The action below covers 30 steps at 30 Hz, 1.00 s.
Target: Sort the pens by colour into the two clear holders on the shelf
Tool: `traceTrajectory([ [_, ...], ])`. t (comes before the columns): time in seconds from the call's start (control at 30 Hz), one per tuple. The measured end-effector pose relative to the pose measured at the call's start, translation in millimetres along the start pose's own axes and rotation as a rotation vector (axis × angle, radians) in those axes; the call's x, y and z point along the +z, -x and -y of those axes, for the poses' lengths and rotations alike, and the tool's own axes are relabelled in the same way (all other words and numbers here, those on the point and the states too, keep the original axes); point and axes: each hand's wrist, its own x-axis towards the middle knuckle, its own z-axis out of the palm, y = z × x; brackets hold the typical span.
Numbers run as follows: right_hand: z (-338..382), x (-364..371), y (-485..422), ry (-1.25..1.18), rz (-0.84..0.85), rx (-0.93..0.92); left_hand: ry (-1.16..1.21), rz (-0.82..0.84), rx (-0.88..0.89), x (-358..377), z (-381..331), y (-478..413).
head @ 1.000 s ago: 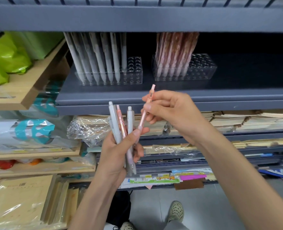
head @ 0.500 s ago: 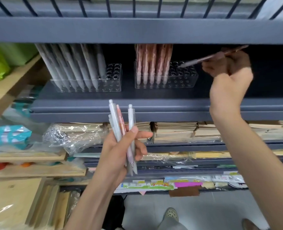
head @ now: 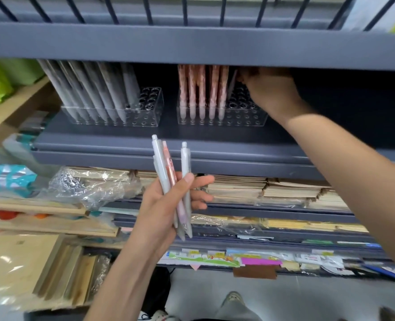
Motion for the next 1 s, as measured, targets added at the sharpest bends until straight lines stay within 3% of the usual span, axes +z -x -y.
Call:
traceTrajectory([
  [0.3,15,-9,4,0.0,0.178,0.173,0.067,0.002,-0.012,-5,-3,9],
  [0.47,27,-19,37,-0.193,-0.103,0.194,0.084,0.034,-0.02,-11,-4,13],
  [0.57,33,-18,77,-0.36,-0.089,0.183,0.081,0.052,-0.027,-13,-4,14],
  [0.67,33,-15,97,-0.335,-0.045,0.202,0.086,0.072,-0.036,-15,-3,15],
  [0.73,30,-15,80,-0.334,-0.14,0.209,0.083,0.08,-0.036,-17,-2,16],
  [0.8,26,-16,50,-0.186,-0.169,0.202,0.075,0.078,-0.032,-18,-2,16],
  [0.87,22,-16,26,-0.074,-0.114,0.236,0.07,0.07,-0.029,-19,-4,17],
  [1.0,19,-9,18,-0.139,-0.051,0.318,0.077,0.048,-0.008,-22,-5,17],
])
